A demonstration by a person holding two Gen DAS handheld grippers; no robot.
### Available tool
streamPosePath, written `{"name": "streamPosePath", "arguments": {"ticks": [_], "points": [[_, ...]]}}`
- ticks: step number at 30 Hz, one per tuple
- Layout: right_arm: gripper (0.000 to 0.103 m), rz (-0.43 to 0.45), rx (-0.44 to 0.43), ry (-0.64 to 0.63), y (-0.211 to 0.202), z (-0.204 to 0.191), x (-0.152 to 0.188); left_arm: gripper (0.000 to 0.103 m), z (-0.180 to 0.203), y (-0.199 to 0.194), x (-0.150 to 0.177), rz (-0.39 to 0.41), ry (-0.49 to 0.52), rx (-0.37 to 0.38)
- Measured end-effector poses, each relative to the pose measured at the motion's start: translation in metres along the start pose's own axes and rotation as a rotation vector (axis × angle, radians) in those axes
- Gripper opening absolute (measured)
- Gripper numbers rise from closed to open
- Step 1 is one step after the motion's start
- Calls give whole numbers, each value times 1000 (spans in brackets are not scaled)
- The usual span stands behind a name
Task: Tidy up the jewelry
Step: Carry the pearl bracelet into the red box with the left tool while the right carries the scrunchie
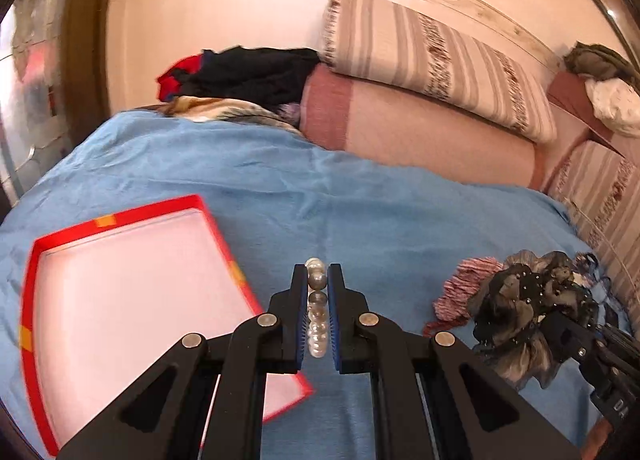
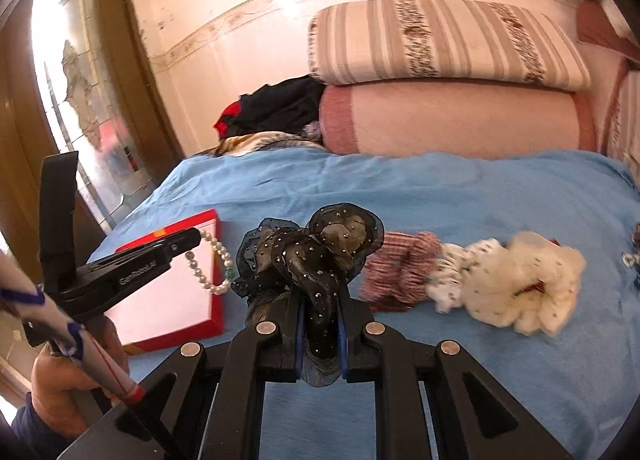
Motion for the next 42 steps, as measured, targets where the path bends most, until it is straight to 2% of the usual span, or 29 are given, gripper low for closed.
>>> {"name": "streamPosePath", "arguments": {"ticks": [17,32,42], "points": [[13,-67,-99,-75,51,-89,-23,9,-93,-22,-7,54,-83,-172],[14,-136,-179,-139,112,-146,-38,9,-162,-8,-6,13,-169,-274],[14,-193,-218,-143,167,-173,-44,9,-227,12,-6,-35,-249,-372]]}}
Point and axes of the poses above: each gripper's, at about its wrist camera, not at the fingertips, and y roughly the way its jaws point, z to its right, x to its underside, the point moved 5 cm from there along y, roughly the way its jaws point, and after that the axes turned 4 degrees about -x, right-handed, at the moved point
